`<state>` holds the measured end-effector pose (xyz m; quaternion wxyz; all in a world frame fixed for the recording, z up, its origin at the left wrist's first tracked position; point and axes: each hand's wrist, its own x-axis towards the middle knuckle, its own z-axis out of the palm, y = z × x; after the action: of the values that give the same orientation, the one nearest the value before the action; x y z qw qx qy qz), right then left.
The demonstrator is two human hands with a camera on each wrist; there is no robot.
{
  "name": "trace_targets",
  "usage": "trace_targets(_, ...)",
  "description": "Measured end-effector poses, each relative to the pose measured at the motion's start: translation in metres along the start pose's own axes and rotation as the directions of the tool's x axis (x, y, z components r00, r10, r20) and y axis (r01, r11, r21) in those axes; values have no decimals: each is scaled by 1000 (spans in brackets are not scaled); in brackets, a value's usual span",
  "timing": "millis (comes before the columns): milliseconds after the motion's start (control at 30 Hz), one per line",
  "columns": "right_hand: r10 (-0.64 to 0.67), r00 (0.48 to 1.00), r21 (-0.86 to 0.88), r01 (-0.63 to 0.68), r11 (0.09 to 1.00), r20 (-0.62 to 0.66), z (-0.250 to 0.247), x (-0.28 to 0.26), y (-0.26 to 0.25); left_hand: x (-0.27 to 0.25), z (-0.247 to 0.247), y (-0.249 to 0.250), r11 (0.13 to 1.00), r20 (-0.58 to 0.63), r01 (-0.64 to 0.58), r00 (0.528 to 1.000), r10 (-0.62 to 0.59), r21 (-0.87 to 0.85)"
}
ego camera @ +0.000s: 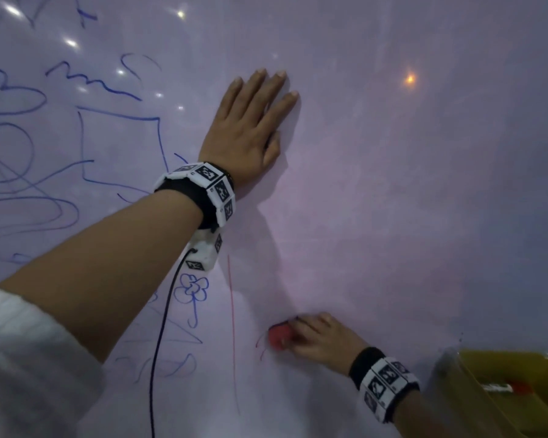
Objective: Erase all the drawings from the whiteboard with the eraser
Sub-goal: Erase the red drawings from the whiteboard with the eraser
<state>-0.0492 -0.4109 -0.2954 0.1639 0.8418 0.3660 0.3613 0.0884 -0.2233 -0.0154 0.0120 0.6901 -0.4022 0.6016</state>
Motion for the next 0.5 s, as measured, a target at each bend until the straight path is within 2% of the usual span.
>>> trace_targets(67, 169, 983, -20, -171, 985, -72, -5, 17, 9, 0, -1, 0, 1000, 12, 2, 1000, -2, -4)
trace_targets(133, 225, 968, 17, -224, 974, -114, 8, 28, -10, 0, -3, 0, 1000, 21, 12, 1000, -12, -5)
trace_targets(167, 165, 983, 43, -162, 986, -76, 19, 29, -27, 1, -3, 0, 1000, 21, 14, 1000, -14, -2)
trace_targets(233, -48, 997, 84, 43, 996, 60, 39, 17, -54, 2, -3, -1, 1000, 9, 17, 1000, -17, 5)
trace_targets(300, -85, 988, 126, 69, 990, 128, 39, 10, -50, 1, 0, -1, 1000, 0, 15, 1000, -15, 9)
trace_targets(367, 13, 1000, 154, -17, 988, 26, 25, 23, -30, -1, 1, -1, 1000, -1, 16, 1000, -16, 10)
trace_targets(400, 106, 993, 158, -99, 982, -41, 16, 35, -21, -2, 1, -1, 1000, 2, 14, 1000, -14, 8)
trace_targets(467, 278, 953, 153, -259, 954, -121, 5, 55, -15, -2, -1, -1, 1000, 10, 15, 1000, -15, 7)
trace_targets(500, 293, 947, 147, -274, 950, -129, 8, 56, -21, -1, -2, -1, 1000, 15, 18, 1000, -18, 6)
